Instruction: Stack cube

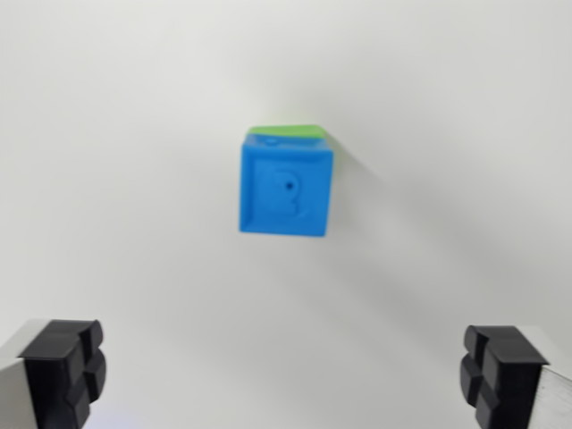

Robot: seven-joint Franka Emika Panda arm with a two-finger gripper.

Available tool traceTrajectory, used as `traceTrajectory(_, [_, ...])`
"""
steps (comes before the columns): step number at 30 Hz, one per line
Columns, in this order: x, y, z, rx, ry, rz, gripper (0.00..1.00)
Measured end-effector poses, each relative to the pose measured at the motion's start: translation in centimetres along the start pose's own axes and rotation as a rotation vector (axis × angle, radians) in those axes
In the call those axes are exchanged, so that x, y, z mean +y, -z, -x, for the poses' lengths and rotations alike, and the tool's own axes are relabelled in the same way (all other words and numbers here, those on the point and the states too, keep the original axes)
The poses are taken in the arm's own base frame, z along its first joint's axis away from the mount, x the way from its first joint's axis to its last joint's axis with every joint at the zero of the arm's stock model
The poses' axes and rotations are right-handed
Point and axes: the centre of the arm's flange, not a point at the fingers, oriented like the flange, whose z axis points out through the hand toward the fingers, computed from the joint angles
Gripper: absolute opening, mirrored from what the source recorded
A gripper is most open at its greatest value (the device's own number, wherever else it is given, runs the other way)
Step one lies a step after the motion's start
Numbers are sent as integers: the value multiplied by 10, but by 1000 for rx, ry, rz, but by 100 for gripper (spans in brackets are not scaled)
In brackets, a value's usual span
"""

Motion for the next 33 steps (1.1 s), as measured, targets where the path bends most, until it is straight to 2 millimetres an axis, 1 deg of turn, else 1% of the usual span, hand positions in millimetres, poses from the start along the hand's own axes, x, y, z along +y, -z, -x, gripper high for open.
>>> traceTrajectory(15, [0, 54, -1, 0, 0, 1, 100])
traceTrajectory(24, [0, 78, -1, 0, 1, 1, 100])
traceTrajectory(33, [-1, 91, -1, -1, 1, 1, 100])
